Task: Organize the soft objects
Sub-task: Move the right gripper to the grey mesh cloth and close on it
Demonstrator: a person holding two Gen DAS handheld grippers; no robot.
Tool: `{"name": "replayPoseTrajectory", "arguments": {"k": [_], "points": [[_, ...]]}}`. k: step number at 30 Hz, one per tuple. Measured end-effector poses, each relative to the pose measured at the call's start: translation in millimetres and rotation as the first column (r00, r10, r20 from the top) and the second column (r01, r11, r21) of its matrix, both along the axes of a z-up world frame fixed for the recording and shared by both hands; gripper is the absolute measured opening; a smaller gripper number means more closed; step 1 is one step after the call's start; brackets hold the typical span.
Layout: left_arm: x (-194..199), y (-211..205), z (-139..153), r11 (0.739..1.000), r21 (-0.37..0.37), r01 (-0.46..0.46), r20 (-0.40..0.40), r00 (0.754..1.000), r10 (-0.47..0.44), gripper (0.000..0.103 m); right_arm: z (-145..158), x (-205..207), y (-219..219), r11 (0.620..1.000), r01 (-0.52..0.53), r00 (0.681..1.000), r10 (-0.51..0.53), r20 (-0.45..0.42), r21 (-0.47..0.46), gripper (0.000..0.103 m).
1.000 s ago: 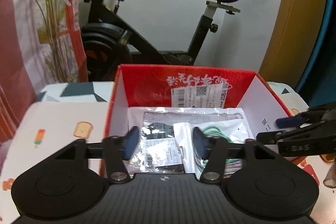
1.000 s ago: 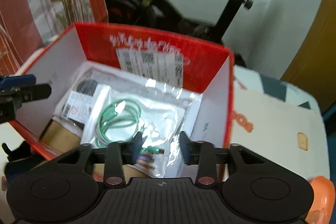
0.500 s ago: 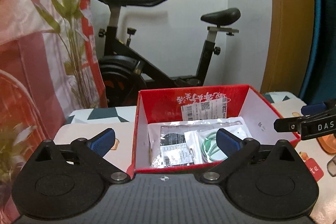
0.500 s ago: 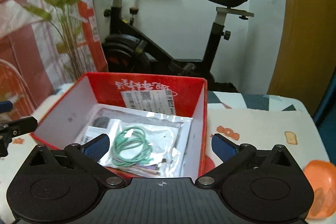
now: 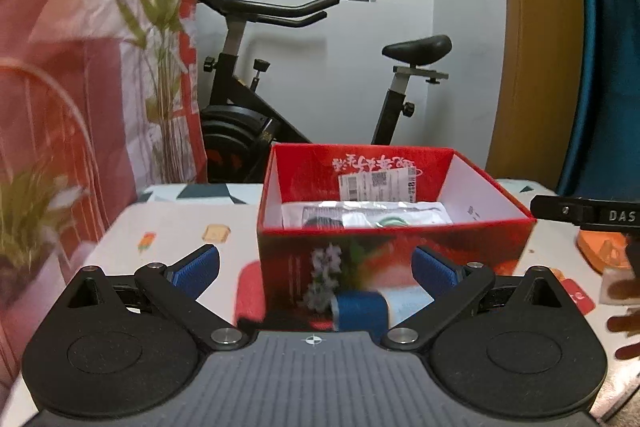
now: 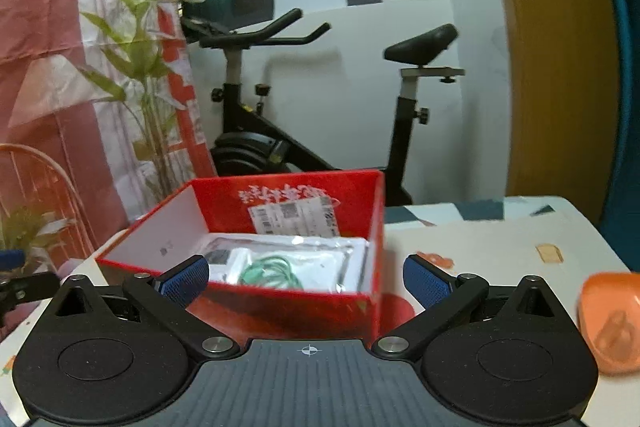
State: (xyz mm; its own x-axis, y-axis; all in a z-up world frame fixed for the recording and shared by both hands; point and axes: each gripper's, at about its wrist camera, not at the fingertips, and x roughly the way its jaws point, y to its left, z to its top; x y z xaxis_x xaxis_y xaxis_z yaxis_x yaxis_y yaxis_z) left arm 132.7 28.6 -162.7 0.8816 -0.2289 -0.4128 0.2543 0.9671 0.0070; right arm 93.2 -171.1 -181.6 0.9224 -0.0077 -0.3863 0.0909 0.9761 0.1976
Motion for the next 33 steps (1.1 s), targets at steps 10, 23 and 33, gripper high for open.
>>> {"name": "replayPoseTrajectory", "arguments": {"k": [10,23,33], "points": [[-21.0,19.2,-50.3,0.997,-0.020,-0.072,-0.069,0.995,0.070,0.103,-53.2,-42.3,8.7,1.000,-0.007,1.000,0.006,0.015,0.028,0.103],[-3.8,42.1,-78.4,0.983,-0.070,-0.172,-0.201,0.967,0.155,0.103,-100.8,-52.2,16.3,0.999,-0.027,0.991,0.032,-0.131,0.039,0.088],[4.3,45.2,-92.3,0.980,-0.072,-0.187,-0.255,0.953,0.163,0.103,-122.0,-39.2,35.6,0.993,-0.122,0.968,0.119,-0.219,0.001,0.071]]}}
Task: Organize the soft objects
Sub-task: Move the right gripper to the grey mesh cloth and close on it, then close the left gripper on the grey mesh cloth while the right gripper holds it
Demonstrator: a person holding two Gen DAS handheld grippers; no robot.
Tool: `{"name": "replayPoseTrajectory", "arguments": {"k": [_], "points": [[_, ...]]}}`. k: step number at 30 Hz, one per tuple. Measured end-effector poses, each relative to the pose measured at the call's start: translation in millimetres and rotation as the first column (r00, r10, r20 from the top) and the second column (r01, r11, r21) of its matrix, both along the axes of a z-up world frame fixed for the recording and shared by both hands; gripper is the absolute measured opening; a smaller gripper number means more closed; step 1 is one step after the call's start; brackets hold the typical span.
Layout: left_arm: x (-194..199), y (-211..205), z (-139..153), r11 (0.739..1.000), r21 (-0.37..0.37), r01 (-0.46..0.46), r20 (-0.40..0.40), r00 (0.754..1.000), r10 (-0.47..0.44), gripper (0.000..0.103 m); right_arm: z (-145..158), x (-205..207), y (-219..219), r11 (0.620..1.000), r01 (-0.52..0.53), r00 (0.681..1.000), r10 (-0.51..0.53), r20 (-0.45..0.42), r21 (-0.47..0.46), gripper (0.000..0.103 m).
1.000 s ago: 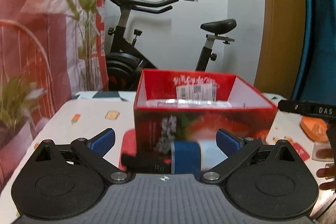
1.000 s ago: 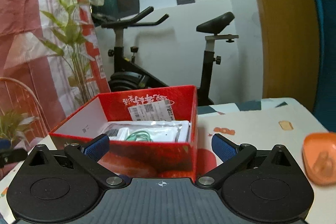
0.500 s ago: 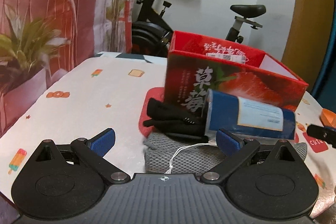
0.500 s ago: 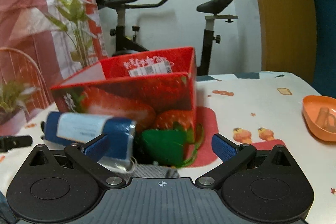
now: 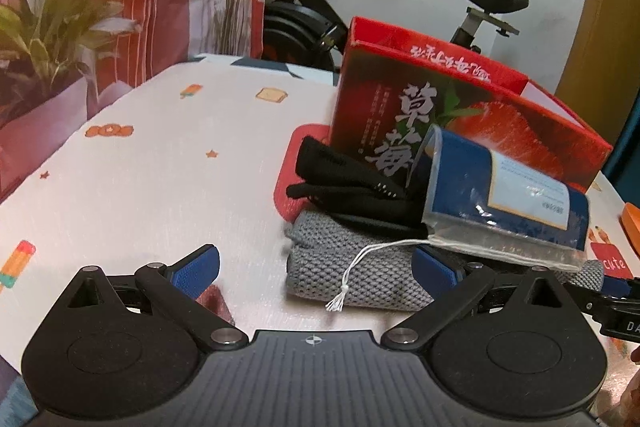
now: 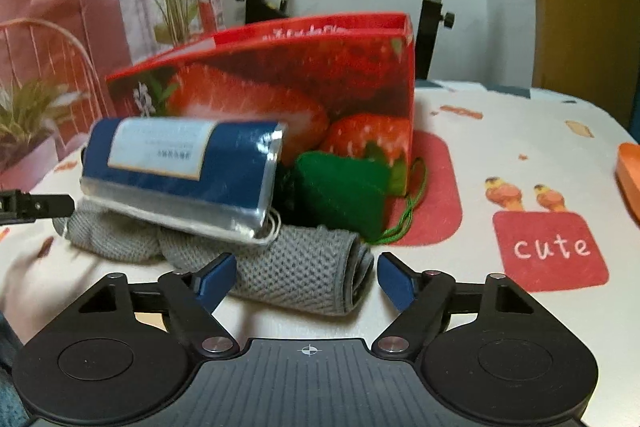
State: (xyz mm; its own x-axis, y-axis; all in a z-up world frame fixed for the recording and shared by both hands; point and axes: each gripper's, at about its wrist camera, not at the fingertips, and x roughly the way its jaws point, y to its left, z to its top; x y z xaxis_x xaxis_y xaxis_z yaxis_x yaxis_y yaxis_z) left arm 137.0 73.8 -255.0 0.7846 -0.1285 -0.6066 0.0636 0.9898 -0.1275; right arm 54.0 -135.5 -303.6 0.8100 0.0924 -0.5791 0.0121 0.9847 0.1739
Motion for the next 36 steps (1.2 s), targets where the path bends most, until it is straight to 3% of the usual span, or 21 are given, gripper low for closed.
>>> {"name": "replayPoseTrajectory", "arguments": {"k": [6,9,11,14,17,21,30,36], "points": [[4.8,4.9,-4.8,1.000,-0.023,-0.020,-0.029,0.999,0.019,0.103,-2.9,0.1,-9.0,0.999,0.028,1.000,-0.028,0.009,0.046,0.055],[4.4,7.5,-3.6,0.999,-0.036,-0.033,-0.013,0.999,0.032,0.099,-3.3,0.4,-13.3,0.998,0.037,0.999,-0.038,0.017,0.058,0.043],[4.9,10.1,-3.0,0.998,-0.053,-0.037,-0.008,0.999,0.037,0.088,-5.3,2.3,-15.5,0.997,0.036,0.999,-0.037,0.011,0.067,0.035],[4.7,16.6,-2.4,0.995,-0.084,-0.061,-0.008,0.998,0.060,0.081,-6.3,2.9,-16.6,0.997,0.038,0.999,-0.039,0.018,0.071,0.024],[2.2,27.3,1.1,0.986,-0.108,-0.130,0.016,0.991,0.132,0.080,-7.5,4.1,-16.3,0.997,0.036,0.999,-0.037,0.015,0.068,0.024],[13.0,37.6,-3.6,0.976,-0.110,-0.186,-0.023,0.983,0.185,0.079,-8.8,5.0,-15.7,0.997,0.036,0.999,-0.037,0.015,0.074,0.024],[25.4,14.5,-12.9,0.993,-0.114,-0.017,-0.042,0.999,0.013,0.079,-9.6,5.1,-15.4,0.997,0.033,0.999,-0.034,0.013,0.074,0.024],[38.2,12.9,-19.5,0.990,-0.139,-0.020,-0.036,0.999,0.015,0.079,-9.7,5.3,-15.5,0.997,0.031,0.999,-0.032,0.014,0.070,0.024]]}}
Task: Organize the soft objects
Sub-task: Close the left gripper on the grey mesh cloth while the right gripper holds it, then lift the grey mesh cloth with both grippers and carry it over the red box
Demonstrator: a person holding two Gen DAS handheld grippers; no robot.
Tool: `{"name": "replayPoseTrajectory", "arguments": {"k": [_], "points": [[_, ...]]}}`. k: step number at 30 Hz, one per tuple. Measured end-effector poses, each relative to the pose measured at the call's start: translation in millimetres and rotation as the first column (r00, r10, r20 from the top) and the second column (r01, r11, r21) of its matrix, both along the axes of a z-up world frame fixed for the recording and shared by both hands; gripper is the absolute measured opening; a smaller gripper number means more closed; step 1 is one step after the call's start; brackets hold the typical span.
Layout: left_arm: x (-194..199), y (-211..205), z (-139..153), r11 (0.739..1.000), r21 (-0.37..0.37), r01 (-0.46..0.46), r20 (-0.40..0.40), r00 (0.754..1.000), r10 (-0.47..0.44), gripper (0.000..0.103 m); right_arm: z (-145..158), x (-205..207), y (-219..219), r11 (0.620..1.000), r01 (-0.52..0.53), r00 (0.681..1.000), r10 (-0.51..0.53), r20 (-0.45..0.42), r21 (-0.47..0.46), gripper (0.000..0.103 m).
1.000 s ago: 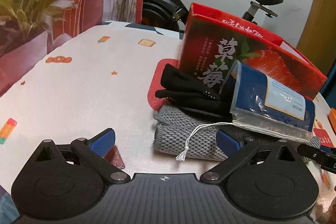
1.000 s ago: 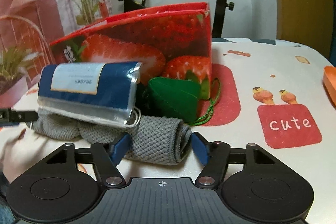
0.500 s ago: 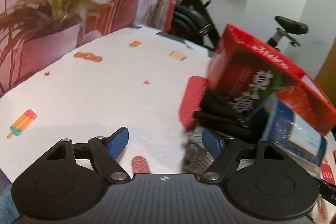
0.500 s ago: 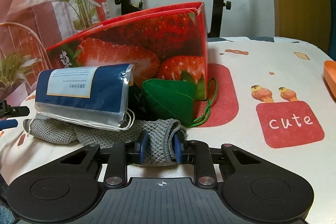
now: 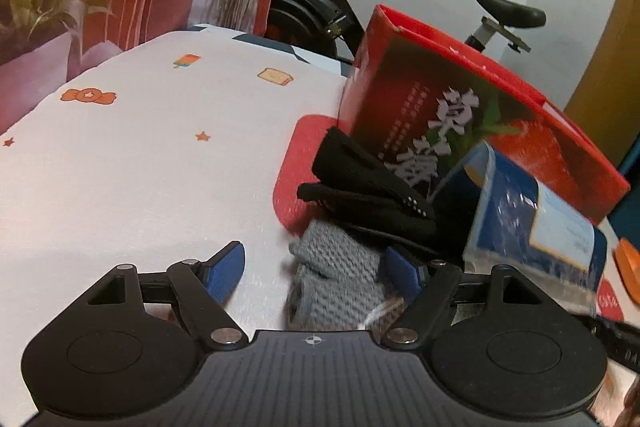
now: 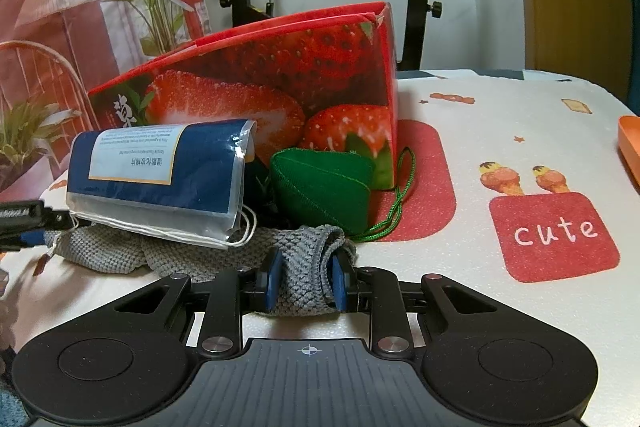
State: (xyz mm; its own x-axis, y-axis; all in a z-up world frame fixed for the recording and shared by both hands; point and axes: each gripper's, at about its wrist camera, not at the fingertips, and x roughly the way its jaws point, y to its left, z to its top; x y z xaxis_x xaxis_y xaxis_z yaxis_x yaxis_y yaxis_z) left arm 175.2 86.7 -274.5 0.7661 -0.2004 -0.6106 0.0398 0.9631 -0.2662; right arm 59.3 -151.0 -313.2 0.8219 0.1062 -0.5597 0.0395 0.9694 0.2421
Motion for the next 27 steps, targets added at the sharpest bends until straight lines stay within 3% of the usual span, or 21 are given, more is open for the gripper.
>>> {"name": "replayPoseTrajectory", "arguments": {"k": [6,9,10,11,13,16,22,27], "points": [[7.8,-6.0,-1.9,0.999,0.039,0.023,0.010,1.000,-0.023,0.077,0.1,-0.2,0.2,1.000,-0.003,1.000,0.003,0.000,-0.004,0.024],[5.3,-6.3,-0.7,0.997,0.029,0.070,0.002,0.998,-0.070,0.055,0.1,0.4,0.3,1.000,-0.003,1.000,0.003,-0.002,-0.004,0.024],[5.4,-8.4,0.2,0.996,0.037,0.086,-0.009,0.996,-0.086,0.041,0.2,0.6,-0.1,1.000,-0.003,1.000,0.003,-0.003,-0.003,0.024],[5.2,-10.8,0.6,0.994,0.050,0.097,-0.018,0.995,-0.096,0.034,0.4,0.8,0.0,1.000,-0.003,1.000,0.003,-0.005,-0.002,0.024],[2.2,-12.8,0.4,0.992,0.064,0.105,-0.018,0.994,-0.104,0.029,0.8,0.9,-0.3,1.000,-0.004,1.000,0.004,-0.006,-0.004,0.024],[-0.6,-8.7,-0.8,0.994,0.019,0.106,-0.025,0.994,-0.105,0.018,1.1,0.1,0.2,1.000,-0.008,1.000,0.008,-0.007,-0.012,0.024],[-14.8,-3.3,4.9,0.996,-0.035,0.084,-0.040,0.996,-0.086,0.013,3.5,-3.1,-1.3,1.000,-0.009,1.000,0.009,-0.019,0.000,0.019],[-34.4,-10.7,23.3,0.993,0.040,0.112,0.028,0.993,-0.113,0.012,10.5,-9.6,-0.6,1.000,-0.029,0.999,0.029,-0.018,0.012,0.011]]}}
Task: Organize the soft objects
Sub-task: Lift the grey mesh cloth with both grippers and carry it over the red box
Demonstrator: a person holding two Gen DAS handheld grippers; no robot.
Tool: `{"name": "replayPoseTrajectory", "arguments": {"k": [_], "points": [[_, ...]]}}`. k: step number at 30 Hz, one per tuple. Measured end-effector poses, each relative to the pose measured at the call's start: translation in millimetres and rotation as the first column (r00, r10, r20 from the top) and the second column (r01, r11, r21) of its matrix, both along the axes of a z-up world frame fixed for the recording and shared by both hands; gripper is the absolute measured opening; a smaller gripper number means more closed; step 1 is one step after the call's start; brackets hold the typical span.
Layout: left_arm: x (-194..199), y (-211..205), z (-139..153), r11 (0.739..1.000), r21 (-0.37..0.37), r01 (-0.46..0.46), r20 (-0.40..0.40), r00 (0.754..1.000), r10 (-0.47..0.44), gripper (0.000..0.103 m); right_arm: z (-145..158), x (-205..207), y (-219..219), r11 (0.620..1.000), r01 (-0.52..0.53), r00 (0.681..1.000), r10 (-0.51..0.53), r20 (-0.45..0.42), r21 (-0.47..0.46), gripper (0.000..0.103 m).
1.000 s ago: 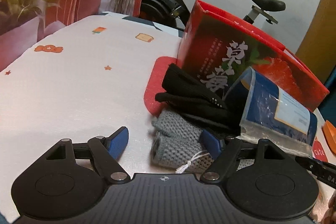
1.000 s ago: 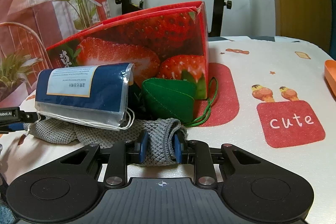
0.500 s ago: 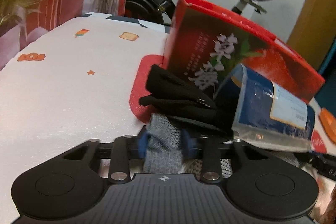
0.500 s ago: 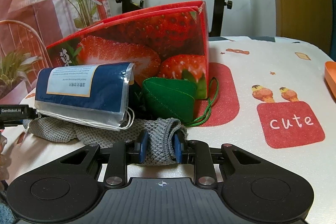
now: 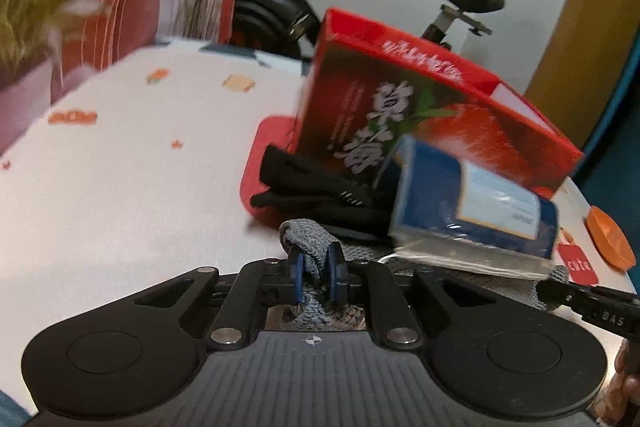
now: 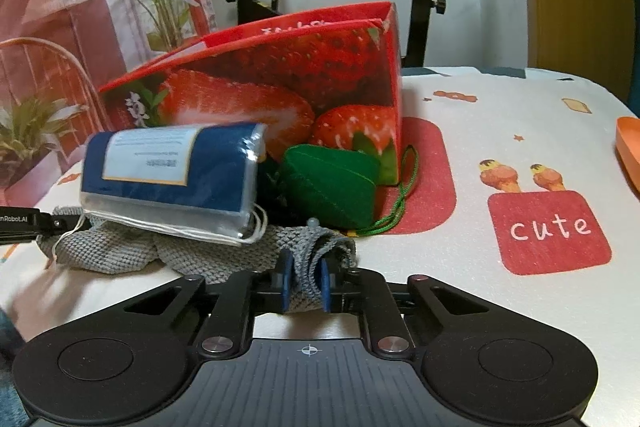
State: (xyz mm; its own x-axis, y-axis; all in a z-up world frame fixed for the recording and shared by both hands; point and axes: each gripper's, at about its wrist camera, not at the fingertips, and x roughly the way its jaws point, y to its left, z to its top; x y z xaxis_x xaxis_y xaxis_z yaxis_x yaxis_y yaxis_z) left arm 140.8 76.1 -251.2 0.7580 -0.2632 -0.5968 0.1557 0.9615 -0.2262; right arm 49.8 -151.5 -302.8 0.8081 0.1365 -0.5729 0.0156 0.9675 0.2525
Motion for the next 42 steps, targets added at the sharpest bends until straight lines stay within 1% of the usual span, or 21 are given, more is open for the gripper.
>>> {"name": "replayPoseTrajectory", "arguments": {"k": [5,9,15,18,21,24,32,37,42], "points": [[-16.9,4.9,14.1,0.999,-0.029,-0.014,0.033,0.999,0.015,0.012,9.5,-10.2,-1.3,0.999,-0.025,1.000,0.024,0.018,0.031,0.010],[-22.6,5.6,24.9,0.999,-0.049,-0.017,0.058,0.998,0.020,0.011,21.5,-19.4,3.1,0.998,-0.054,0.998,0.052,0.045,0.038,0.009],[-39.6,7.5,54.2,0.998,-0.064,-0.013,0.159,0.987,0.023,0.011,48.8,-32.4,4.2,0.998,-0.065,0.989,0.062,0.134,0.021,0.009],[-45.7,5.2,70.7,0.998,-0.059,-0.008,0.228,0.973,0.021,0.011,64.2,-35.9,0.8,0.998,-0.054,0.981,0.052,0.186,0.009,0.009],[-49.9,-1.8,86.6,0.999,-0.039,-0.001,0.292,0.956,0.012,0.011,79.9,-37.5,-1.7,0.999,-0.044,0.971,0.042,0.236,0.002,0.009],[-54.9,-8.3,97.7,1.000,-0.024,0.006,0.343,0.939,0.003,0.011,92.5,-39.2,-1.2,0.999,-0.039,0.959,0.042,0.279,-0.017,0.009],[-52.1,-17.7,116.4,0.999,-0.025,0.021,0.386,0.923,-0.009,0.011,113.3,-39.4,-6.9,0.999,-0.033,0.941,0.031,0.336,0.001,0.009],[-44.1,-27.3,136.8,0.999,-0.012,0.046,0.448,0.893,-0.036,0.011,128.4,-30.6,-7.4,0.999,-0.032,0.925,0.033,0.378,-0.009,0.009],[-35.0,-37.0,158.2,0.998,-0.009,0.067,0.480,0.875,-0.054,0.011,149.2,-20.7,-12.2,1.000,-0.014,0.905,0.014,0.424,-0.004,0.009]]}}
